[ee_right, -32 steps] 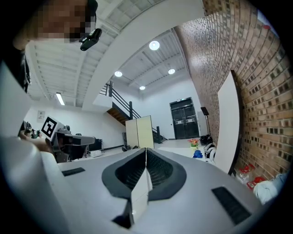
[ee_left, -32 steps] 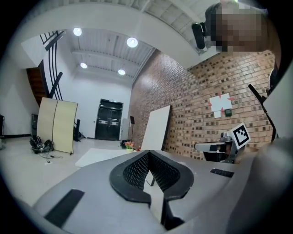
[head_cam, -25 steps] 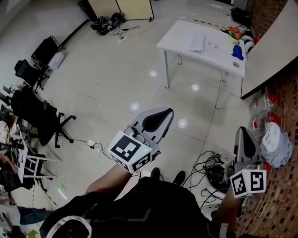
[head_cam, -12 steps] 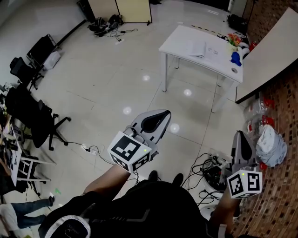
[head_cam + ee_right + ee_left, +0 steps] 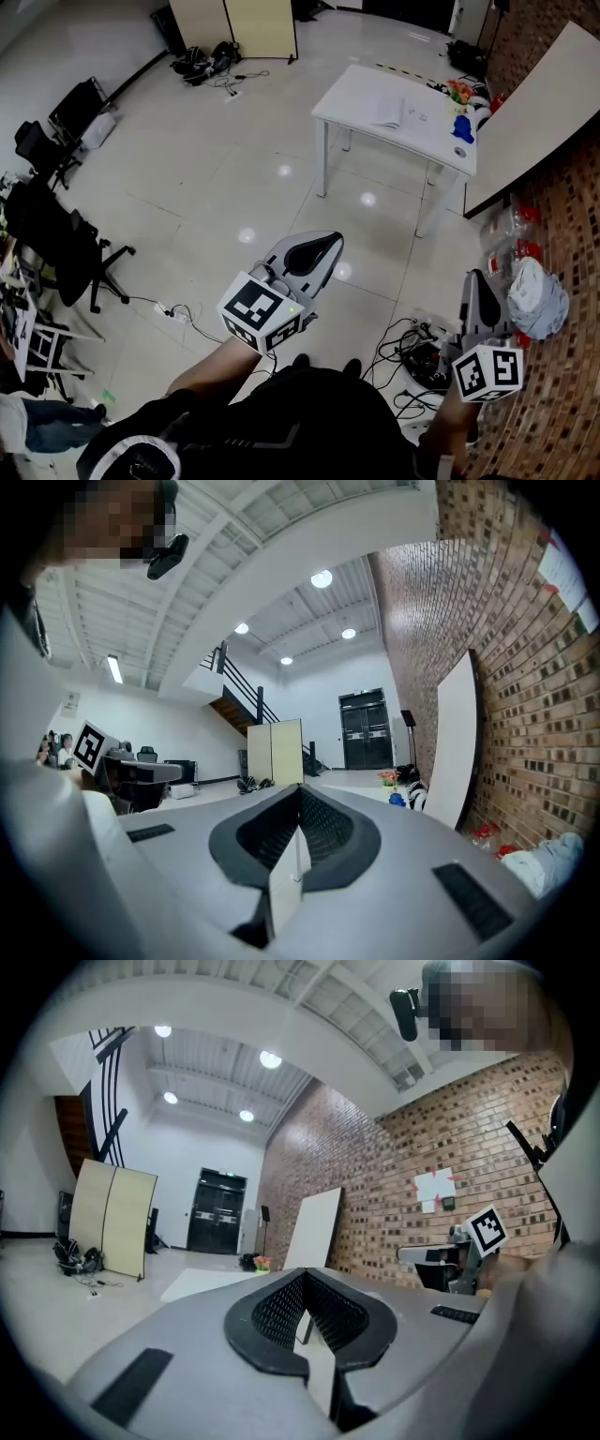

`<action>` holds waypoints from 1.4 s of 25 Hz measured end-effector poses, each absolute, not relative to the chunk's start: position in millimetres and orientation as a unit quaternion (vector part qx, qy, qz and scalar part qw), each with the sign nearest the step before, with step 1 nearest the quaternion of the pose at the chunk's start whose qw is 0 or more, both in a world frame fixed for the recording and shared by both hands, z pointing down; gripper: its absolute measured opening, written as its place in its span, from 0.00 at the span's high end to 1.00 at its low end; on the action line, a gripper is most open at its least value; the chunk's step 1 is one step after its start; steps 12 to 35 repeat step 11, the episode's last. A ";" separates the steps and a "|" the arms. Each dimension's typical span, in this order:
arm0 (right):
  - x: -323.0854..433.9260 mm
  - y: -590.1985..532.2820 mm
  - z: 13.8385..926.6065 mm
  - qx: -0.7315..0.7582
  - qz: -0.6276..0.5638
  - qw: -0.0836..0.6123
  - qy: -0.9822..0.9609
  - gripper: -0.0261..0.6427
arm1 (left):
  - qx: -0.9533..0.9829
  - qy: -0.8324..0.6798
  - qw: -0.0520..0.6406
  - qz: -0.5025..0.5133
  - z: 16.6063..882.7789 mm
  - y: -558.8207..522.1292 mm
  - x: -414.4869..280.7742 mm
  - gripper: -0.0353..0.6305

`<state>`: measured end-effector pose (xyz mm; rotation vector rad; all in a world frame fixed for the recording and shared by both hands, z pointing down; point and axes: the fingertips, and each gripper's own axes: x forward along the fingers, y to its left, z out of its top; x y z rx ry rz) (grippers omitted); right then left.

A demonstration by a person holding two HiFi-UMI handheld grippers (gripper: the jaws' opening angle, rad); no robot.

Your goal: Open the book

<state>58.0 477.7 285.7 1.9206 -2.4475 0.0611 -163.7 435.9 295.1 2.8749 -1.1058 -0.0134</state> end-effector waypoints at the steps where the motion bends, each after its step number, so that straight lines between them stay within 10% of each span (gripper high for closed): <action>1: 59.6 478.1 285.8 0.618 0.020 0.015 -0.786 0.96 | 0.933 -0.358 0.030 -0.004 294.7 436.4 -161.5 0.95; 35: 79.5 483.6 287.7 0.619 0.020 0.008 -0.785 0.96 | 0.933 -0.359 0.027 -0.001 298.2 442.6 -139.4 0.95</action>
